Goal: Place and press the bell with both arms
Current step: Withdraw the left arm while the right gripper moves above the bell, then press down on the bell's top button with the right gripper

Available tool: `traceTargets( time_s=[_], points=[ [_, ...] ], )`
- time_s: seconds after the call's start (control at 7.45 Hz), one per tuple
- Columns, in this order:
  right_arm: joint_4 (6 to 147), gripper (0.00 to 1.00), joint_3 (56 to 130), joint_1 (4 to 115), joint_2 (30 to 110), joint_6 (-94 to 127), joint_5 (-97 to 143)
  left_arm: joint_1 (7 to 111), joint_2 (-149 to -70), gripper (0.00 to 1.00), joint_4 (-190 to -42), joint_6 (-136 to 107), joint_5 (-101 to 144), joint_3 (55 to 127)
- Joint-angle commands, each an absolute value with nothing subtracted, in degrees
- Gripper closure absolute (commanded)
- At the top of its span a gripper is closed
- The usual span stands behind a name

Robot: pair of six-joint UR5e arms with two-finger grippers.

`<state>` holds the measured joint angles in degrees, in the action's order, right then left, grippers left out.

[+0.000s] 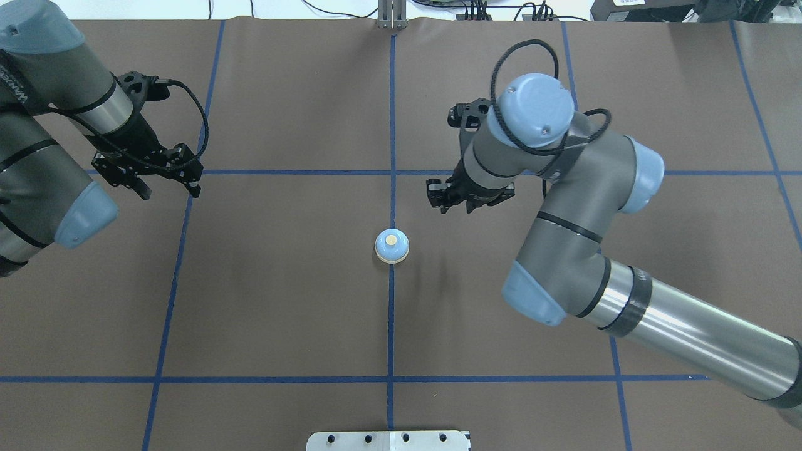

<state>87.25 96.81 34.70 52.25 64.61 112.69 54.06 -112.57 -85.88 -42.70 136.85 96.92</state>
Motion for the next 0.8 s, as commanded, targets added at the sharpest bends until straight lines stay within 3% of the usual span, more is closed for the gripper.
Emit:
traceTargets(
  time_s=[0.0,0.67],
  points=[
    [91.58,1.00,93.72,30.77,45.99,71.33,111.89,54.58,-112.24,0.08,-85.78,-42.27,136.67,96.77],
    [85.28,1.00,85.27,28.48,43.59,71.72,108.99,54.49,-111.27,0.08,-85.87,-42.28,136.67,97.91]
  ],
)
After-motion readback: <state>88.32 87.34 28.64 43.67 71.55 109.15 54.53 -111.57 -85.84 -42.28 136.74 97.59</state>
